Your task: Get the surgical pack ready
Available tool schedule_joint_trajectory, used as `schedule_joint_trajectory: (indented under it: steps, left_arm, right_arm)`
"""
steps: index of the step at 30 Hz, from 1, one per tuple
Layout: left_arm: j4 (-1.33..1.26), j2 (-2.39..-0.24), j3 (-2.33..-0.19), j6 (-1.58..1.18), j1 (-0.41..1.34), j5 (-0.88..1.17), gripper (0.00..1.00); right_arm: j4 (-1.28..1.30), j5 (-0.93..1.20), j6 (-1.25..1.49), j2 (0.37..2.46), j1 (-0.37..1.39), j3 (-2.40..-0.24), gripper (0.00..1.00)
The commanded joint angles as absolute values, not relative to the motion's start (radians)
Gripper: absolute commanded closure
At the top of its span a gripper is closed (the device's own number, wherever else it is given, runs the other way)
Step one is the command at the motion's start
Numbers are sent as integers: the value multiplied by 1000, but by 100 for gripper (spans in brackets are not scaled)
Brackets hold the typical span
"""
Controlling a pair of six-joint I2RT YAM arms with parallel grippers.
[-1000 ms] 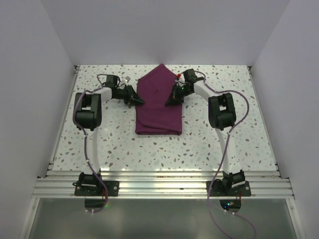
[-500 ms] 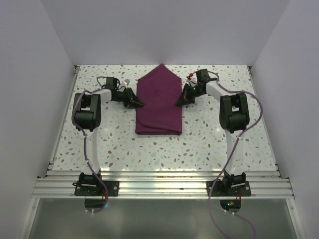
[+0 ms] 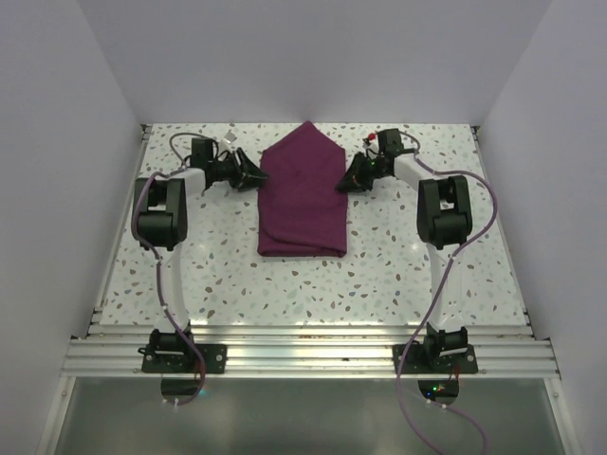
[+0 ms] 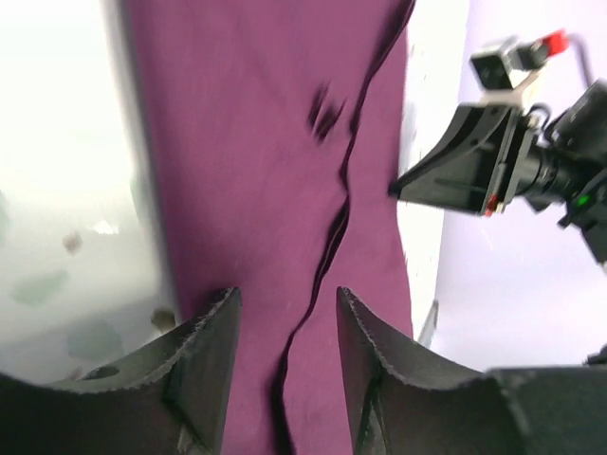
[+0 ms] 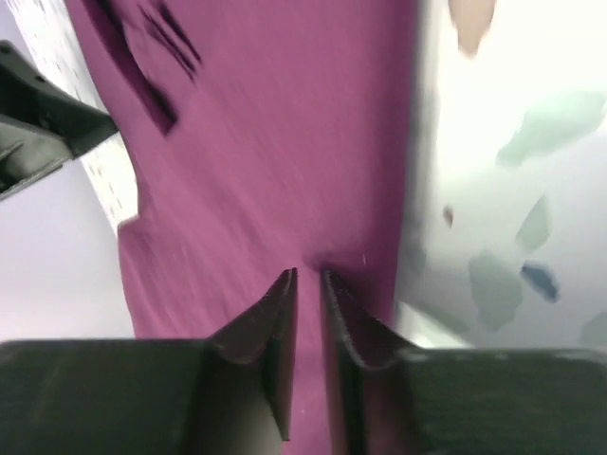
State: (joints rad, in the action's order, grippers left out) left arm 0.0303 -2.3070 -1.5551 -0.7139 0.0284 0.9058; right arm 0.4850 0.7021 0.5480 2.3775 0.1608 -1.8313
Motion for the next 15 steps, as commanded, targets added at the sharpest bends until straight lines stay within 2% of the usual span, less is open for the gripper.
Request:
schedule_joint_trajectory:
  steps: [1, 6, 8, 11, 15]
  left_arm:
    - [-231, -2256, -1580, -814, 2, 847, 51]
    - [-253, -2336, -1687, -825, 2, 758, 43]
    - [-239, -2381, -1742, -825, 2, 721, 35]
    - [-230, -2439, -1805, -830, 2, 686, 30]
    - [-198, -2531, -1911, -825, 2, 669, 30]
  right_arm:
    - [321, 621, 646, 2333, 143, -1903, 76]
    - [342, 542, 634, 2413, 140, -2011, 62]
    - [348, 480, 608, 2424, 140, -2046, 54]
    - [367, 433, 589, 2470, 133, -2100, 41]
    - [405, 446, 581, 2583, 127, -2233, 36]
